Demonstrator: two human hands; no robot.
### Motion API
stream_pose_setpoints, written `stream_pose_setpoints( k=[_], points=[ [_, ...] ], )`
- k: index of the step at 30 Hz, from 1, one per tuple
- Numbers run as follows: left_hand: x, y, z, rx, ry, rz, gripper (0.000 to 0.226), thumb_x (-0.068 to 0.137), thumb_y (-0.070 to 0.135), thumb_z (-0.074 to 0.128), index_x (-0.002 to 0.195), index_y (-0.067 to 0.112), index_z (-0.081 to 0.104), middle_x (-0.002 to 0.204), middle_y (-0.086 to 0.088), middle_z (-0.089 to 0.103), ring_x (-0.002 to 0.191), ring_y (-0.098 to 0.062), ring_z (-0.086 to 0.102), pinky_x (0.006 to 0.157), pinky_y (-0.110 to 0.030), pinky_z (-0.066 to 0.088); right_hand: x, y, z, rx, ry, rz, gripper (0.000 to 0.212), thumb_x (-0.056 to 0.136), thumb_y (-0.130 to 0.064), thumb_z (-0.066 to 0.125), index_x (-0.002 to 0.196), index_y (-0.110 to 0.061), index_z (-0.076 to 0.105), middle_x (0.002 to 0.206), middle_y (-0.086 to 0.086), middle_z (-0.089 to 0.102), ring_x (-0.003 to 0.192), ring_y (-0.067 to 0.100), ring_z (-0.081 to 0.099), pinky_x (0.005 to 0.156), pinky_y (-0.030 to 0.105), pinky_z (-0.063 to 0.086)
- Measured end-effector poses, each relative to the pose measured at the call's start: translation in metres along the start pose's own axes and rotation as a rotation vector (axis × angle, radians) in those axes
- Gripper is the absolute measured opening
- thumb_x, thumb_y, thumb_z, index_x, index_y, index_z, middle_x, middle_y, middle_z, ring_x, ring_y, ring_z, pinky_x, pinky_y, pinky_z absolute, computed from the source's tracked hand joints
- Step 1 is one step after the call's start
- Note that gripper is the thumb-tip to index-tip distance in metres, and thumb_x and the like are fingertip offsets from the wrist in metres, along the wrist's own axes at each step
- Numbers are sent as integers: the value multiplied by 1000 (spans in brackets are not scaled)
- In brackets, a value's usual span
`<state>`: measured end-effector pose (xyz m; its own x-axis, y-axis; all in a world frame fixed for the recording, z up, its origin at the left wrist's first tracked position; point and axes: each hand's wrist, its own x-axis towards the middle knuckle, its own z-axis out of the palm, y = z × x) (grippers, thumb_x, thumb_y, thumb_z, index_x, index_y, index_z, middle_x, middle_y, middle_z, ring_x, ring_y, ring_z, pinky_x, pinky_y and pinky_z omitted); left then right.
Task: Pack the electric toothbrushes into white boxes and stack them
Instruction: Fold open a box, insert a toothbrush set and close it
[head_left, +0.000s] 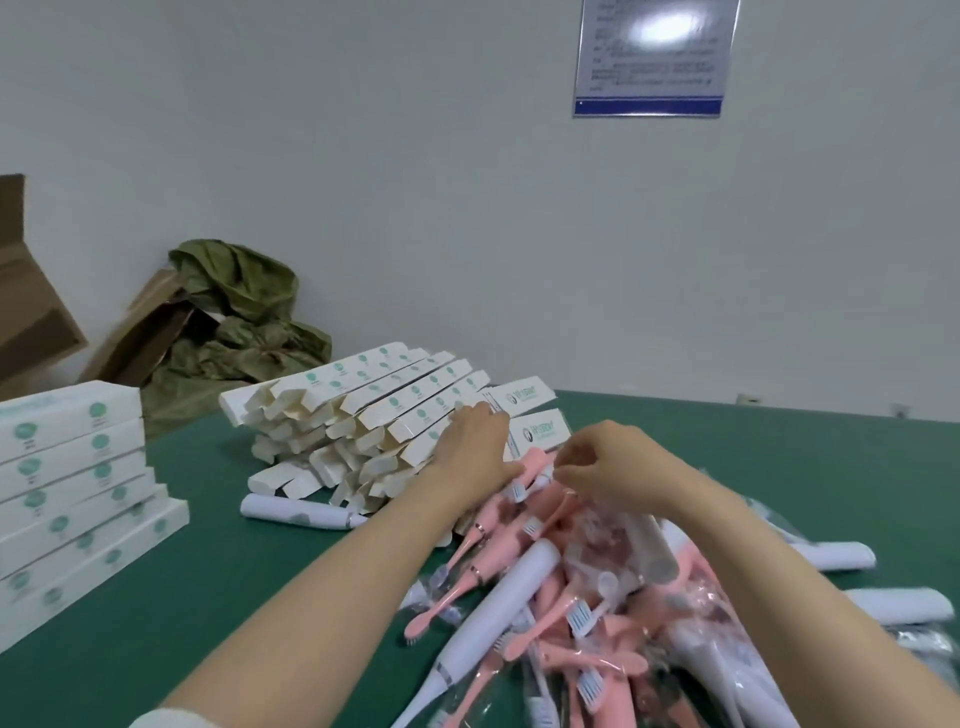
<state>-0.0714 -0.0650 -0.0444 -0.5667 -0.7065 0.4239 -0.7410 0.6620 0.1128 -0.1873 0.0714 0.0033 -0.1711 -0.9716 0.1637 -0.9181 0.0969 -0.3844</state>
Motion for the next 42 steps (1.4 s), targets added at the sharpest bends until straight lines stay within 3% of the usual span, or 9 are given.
stream_pose_setpoints(
  k=[8,13,17,21,24,27,30,37,42],
  points=[
    [-28,-14,-23,-309,141,-50,50,75,11,77,122,9,59,123,-7,60,115,-21,53,93,-22,35,13,5,2,-5,31,7,16,88,-15,54,90,-16,70,82,-4,66,64,3,55,49,11,36],
    [-60,-24,-74,-351,404,-99,40,76,-2,70,113,12,64,112,-1,66,105,-18,55,79,-9,26,23,-7,20,75,206,-95,56,81,-26,69,132,-20,48,132,1,52,118,17,50,101,30,38],
    [-81,-7,-111,-333,526,106,36,76,-2,68,108,13,66,97,6,67,86,-8,54,76,-3,32,28,-43,37,58,309,-343,98,72,-36,78,149,-17,20,147,2,34,132,19,33,104,31,33],
    [-86,6,-132,-486,610,178,37,77,16,74,111,26,62,91,21,64,86,1,58,80,-3,38,31,-67,41,186,524,-369,62,78,-31,68,132,-19,39,122,-4,51,109,17,51,83,34,46],
    [-85,-1,-144,-746,492,200,64,64,48,75,121,38,48,111,25,61,109,8,53,91,-7,38,25,-73,32,419,491,-381,37,78,-31,67,104,-28,41,96,-11,53,86,9,54,68,29,46],
    [-82,-10,-149,-868,339,313,82,51,44,79,125,41,45,125,22,57,125,0,46,105,-23,36,14,-77,22,539,398,-455,38,72,-40,68,99,-30,44,84,-18,52,75,-4,51,61,13,38],
    [-74,-5,-147,-929,265,396,75,54,28,80,123,35,54,121,10,62,118,-12,56,104,-33,43,7,-79,14,676,371,-485,50,68,-45,63,111,-21,55,95,-17,61,84,-7,57,67,6,41],
    [-61,12,-134,-982,468,260,44,69,11,83,104,27,63,100,7,66,90,-5,61,80,-16,47,-8,-46,-1,758,340,-350,56,88,-1,53,138,-23,38,133,-11,48,128,6,44,107,25,36],
    [-59,23,-134,-713,385,270,35,62,23,78,92,31,61,95,7,59,84,-3,56,73,-8,42,-5,-41,-17,1174,295,-278,33,102,-38,32,121,-30,58,122,-5,64,114,9,59,99,27,46]
  ],
)
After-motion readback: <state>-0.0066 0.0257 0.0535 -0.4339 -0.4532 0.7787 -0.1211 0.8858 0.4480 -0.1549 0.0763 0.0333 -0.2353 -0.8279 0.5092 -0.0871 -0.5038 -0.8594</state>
